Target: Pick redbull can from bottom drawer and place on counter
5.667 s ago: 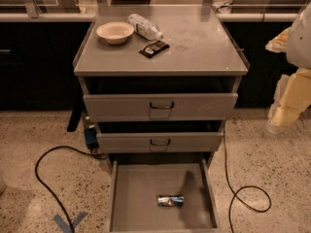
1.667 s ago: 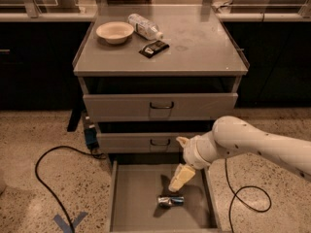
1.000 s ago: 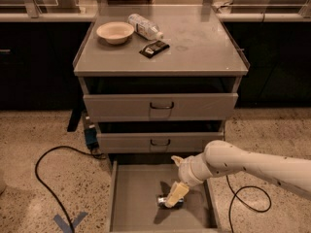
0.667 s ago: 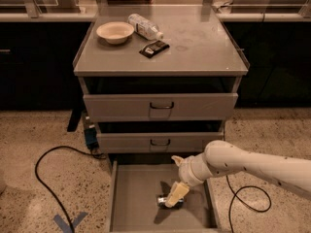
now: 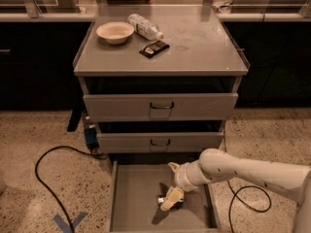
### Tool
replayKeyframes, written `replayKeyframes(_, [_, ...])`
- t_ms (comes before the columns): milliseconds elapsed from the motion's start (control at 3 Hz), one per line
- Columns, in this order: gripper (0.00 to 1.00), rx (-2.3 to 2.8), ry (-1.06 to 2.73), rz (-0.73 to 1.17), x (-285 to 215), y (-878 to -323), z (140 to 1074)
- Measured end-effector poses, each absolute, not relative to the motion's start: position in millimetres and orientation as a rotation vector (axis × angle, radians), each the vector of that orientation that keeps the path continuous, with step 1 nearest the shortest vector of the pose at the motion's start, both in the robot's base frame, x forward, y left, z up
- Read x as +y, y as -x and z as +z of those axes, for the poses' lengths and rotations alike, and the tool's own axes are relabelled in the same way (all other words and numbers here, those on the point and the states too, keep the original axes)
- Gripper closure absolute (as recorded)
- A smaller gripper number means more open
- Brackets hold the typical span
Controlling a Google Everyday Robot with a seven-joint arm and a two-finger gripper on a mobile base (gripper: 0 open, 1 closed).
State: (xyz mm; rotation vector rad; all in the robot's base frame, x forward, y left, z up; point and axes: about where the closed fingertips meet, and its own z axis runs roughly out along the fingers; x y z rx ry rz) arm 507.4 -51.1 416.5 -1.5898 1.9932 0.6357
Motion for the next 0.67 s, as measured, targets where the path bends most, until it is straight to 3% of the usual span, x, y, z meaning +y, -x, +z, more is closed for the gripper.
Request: replayKeyframes(667, [0.0,2.049,1.489,0.783,-33.3,-499.6,311.2])
